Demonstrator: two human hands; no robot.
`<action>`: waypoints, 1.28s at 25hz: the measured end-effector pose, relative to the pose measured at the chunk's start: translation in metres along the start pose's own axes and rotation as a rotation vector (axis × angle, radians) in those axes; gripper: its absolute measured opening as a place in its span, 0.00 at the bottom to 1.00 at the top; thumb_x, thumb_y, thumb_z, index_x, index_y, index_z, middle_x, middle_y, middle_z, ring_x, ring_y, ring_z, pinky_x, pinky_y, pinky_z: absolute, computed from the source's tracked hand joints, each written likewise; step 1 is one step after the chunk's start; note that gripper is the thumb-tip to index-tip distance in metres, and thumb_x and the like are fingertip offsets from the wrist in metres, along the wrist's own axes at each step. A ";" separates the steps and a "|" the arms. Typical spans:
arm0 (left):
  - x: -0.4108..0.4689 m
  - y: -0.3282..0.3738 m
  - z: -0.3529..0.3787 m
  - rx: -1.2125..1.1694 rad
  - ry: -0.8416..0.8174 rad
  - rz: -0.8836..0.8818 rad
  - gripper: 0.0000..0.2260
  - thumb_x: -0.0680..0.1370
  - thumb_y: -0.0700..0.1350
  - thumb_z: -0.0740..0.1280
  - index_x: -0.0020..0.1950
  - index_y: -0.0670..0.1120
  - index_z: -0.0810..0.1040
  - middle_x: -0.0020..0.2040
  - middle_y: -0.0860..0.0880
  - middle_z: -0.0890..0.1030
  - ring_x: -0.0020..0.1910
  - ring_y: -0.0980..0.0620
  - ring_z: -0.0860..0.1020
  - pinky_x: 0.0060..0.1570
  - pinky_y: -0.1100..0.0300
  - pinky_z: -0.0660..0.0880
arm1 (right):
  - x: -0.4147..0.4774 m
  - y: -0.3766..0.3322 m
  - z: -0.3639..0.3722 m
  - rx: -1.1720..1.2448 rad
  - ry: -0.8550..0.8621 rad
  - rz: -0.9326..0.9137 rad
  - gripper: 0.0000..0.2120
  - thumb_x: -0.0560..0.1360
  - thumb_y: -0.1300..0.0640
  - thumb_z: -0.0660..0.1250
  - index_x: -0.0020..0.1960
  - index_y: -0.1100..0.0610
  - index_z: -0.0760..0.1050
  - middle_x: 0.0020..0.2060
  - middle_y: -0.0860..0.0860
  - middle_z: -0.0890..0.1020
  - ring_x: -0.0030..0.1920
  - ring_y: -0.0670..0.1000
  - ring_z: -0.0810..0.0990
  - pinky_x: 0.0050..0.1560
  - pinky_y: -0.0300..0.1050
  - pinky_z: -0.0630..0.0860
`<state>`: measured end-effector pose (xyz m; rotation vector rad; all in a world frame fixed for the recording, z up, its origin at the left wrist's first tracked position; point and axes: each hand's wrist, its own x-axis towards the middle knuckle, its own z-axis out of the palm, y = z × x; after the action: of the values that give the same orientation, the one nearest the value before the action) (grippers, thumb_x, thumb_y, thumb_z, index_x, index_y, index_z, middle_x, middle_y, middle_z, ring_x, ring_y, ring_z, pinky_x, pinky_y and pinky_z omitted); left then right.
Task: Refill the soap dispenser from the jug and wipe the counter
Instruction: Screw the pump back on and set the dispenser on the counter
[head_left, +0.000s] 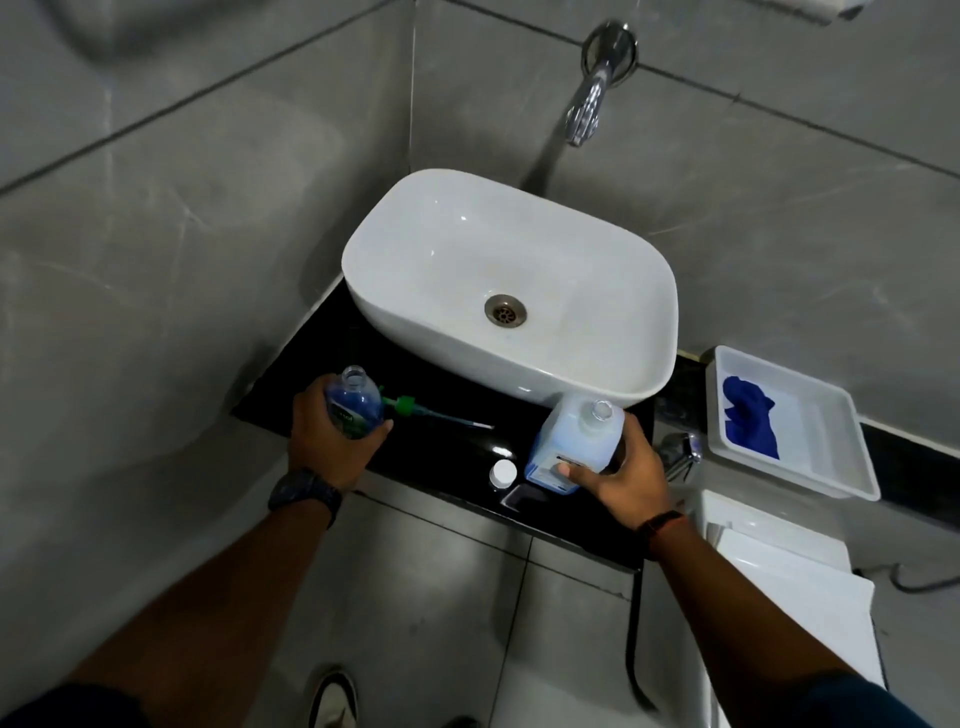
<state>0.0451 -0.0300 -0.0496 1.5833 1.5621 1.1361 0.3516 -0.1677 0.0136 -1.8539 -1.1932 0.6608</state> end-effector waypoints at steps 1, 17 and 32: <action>0.000 -0.003 0.001 0.000 0.005 0.007 0.36 0.59 0.48 0.81 0.62 0.49 0.69 0.60 0.44 0.72 0.57 0.52 0.71 0.55 0.59 0.70 | 0.000 0.003 0.000 0.002 0.003 0.005 0.35 0.58 0.52 0.82 0.57 0.34 0.68 0.56 0.39 0.78 0.56 0.38 0.76 0.53 0.33 0.74; 0.000 0.004 0.002 -0.021 0.012 -0.021 0.36 0.58 0.47 0.81 0.62 0.50 0.69 0.60 0.47 0.72 0.53 0.59 0.70 0.51 0.63 0.70 | 0.006 -0.088 0.122 -0.401 -0.017 -0.593 0.16 0.71 0.56 0.69 0.57 0.59 0.72 0.49 0.58 0.78 0.48 0.60 0.76 0.47 0.54 0.75; 0.002 0.009 -0.006 0.020 0.012 -0.062 0.33 0.58 0.46 0.80 0.60 0.46 0.72 0.57 0.44 0.74 0.53 0.49 0.75 0.47 0.58 0.74 | 0.062 -0.128 0.185 -0.202 -0.075 -0.293 0.15 0.71 0.61 0.71 0.58 0.60 0.77 0.52 0.59 0.82 0.52 0.60 0.79 0.54 0.48 0.74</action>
<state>0.0434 -0.0292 -0.0387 1.5322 1.6241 1.1018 0.1725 -0.0184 0.0241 -1.7781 -1.5928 0.4627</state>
